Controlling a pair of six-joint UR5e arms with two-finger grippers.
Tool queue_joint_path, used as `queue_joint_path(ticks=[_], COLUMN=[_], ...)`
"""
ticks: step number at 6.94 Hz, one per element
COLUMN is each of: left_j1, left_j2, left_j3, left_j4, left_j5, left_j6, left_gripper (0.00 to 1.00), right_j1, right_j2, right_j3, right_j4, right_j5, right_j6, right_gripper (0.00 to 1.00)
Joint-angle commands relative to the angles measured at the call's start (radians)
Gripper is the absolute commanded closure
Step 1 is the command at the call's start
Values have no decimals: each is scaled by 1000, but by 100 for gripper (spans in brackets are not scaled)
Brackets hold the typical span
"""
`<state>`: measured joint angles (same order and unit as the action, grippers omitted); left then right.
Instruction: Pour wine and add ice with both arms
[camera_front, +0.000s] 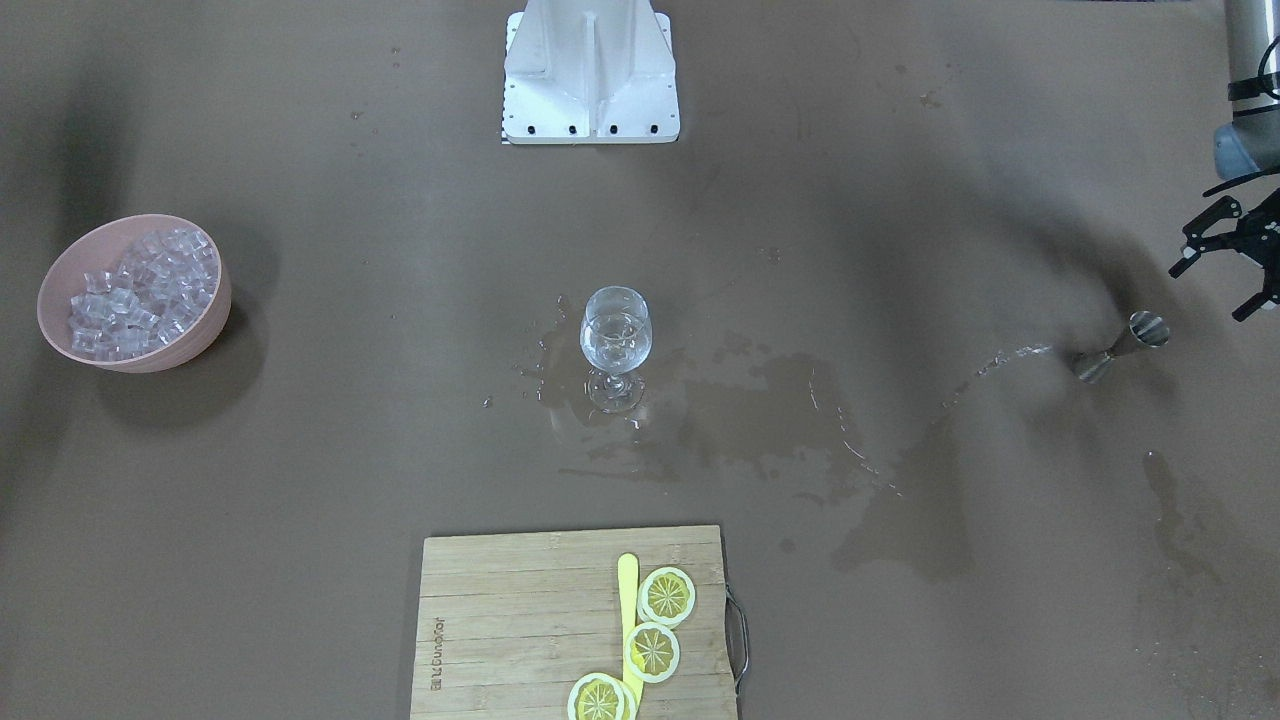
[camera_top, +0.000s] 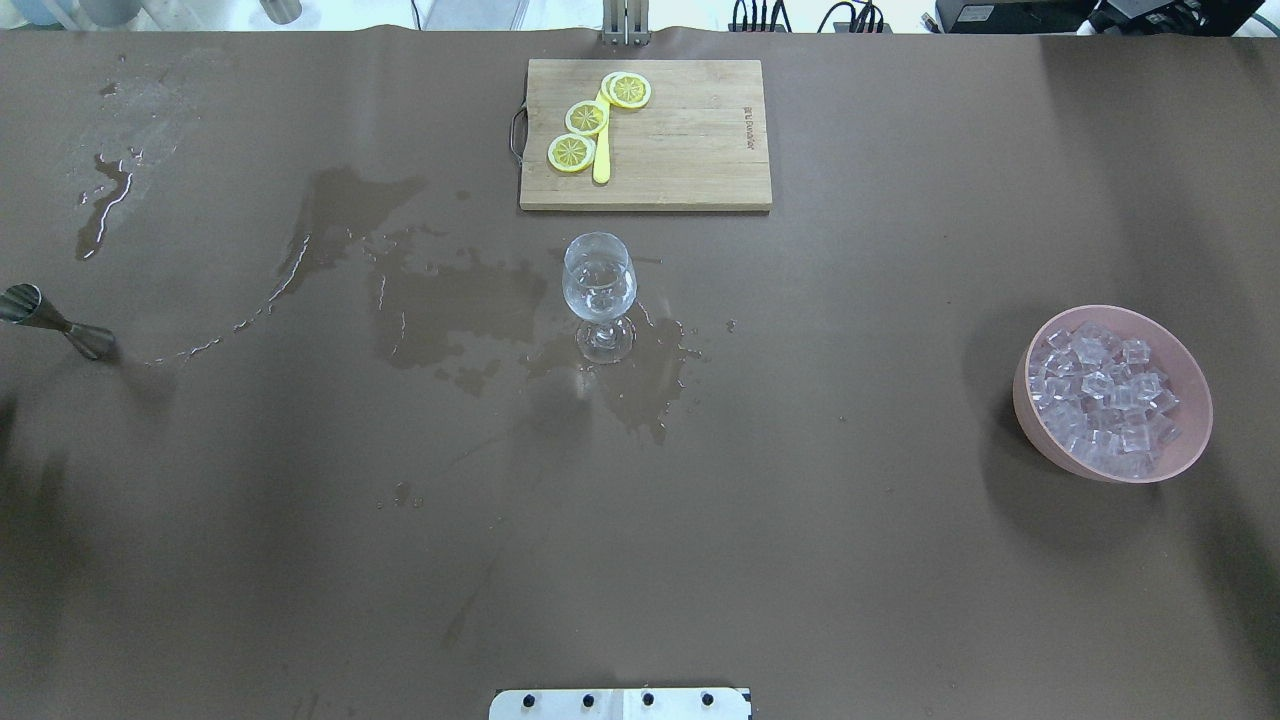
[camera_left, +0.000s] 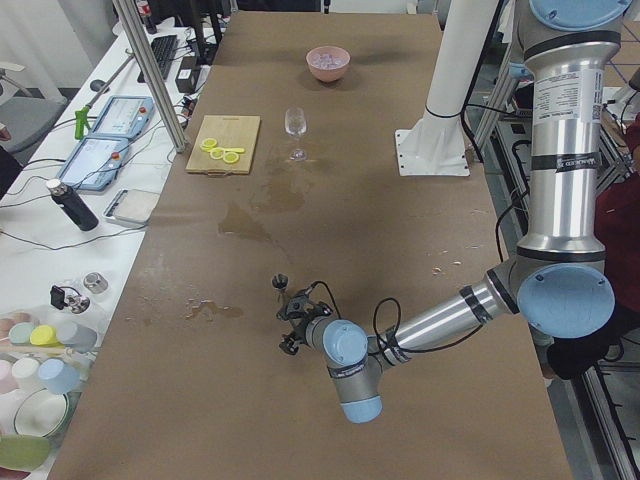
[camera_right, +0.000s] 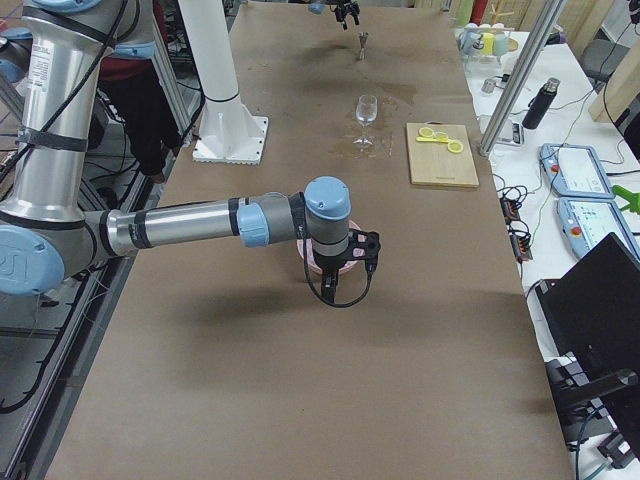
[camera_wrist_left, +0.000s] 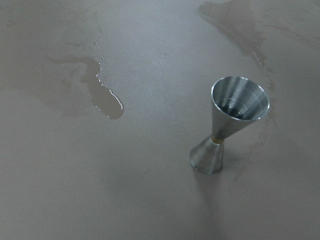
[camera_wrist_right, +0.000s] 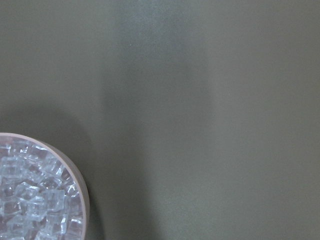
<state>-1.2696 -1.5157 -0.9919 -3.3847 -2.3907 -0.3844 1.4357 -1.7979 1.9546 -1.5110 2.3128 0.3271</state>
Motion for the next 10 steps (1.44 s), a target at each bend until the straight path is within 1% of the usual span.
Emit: queue_joint_path(ticks=[1, 3, 5, 7, 8, 10], left_j1=[44, 49, 55, 88, 111, 118], left_j2=[-1, -6, -6, -6, -6, -6], left_j3=[6, 6, 12, 16, 21, 28], left_j4=[1, -37, -140, -263, -280, -301], left_j5=[-1, 1, 72, 172, 207, 248], left_j6=[-1, -5, -19, -115, -120, -125], left_gripper=[2, 2, 2, 2, 2, 2], right_j1=[11, 23, 34, 35, 35, 42], right_j2=[-8, 2, -5, 6, 5, 5], right_j3=[-8, -14, -23, -36, -34, -36], right_j4=[-3, 0, -2, 0, -2, -2], right_j5=[-13, -13, -13, -13, -15, -23], right_j6=[1, 74, 76, 79, 79, 79], right_gripper=[0, 0, 0, 0, 0, 0])
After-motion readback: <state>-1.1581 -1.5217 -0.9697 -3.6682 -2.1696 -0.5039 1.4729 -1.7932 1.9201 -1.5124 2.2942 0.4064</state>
